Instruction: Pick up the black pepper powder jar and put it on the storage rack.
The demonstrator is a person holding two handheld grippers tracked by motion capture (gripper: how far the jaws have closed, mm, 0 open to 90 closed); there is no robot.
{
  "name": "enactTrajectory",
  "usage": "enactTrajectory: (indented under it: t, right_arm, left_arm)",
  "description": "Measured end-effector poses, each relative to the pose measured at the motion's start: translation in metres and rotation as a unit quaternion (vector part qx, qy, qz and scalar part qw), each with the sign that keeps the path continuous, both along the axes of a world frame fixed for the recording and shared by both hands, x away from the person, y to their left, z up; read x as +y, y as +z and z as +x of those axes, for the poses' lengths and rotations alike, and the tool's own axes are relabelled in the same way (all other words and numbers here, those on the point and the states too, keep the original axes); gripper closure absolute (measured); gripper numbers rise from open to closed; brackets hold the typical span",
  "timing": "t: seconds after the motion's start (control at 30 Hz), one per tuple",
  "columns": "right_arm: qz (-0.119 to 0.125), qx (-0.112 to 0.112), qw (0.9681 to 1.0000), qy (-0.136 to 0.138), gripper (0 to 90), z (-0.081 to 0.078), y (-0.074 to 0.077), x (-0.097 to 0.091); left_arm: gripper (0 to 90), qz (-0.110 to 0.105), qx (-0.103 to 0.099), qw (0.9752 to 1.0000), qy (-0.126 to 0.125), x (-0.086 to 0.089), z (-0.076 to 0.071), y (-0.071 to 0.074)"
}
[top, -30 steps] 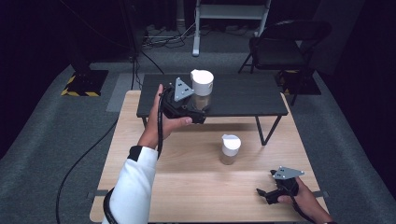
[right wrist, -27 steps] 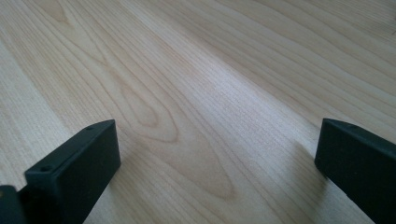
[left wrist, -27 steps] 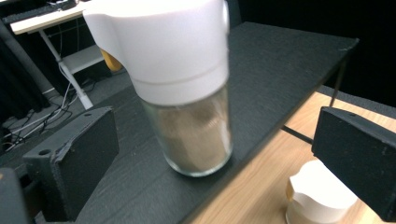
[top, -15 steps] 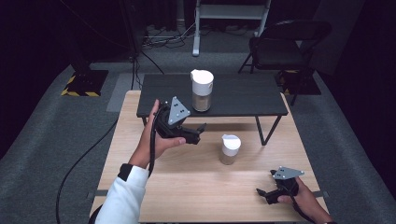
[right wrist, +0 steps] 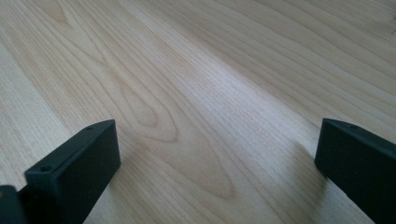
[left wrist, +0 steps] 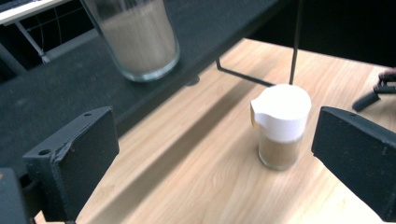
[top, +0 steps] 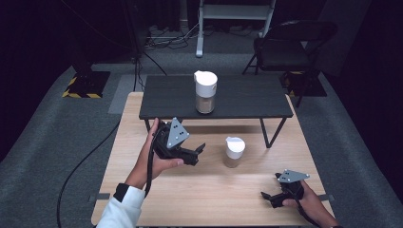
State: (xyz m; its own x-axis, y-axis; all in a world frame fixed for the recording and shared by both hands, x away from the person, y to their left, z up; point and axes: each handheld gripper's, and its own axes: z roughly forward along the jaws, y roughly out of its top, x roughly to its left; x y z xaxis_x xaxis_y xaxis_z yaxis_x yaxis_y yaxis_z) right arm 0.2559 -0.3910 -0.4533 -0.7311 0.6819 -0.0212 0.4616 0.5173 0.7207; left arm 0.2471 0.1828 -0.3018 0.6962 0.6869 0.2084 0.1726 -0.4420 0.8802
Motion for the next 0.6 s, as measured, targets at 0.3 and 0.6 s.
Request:
enactTrajectory:
  t: [0.3, 0.6]
  right_arm:
    - [0.000, 0.000, 1.0000, 0.000, 0.0, 0.000, 0.000, 0.000]
    - [0.000, 0.000, 1.0000, -0.001, 0.0, 0.000, 0.000, 0.000]
  left_arm:
    - [0.5, 0.012, 0.018, 0.9997, 0.010, 0.017, -0.012, -0.027]
    - [0.5, 0.007, 0.042, 0.9990, 0.014, 0.032, -0.019, -0.052]
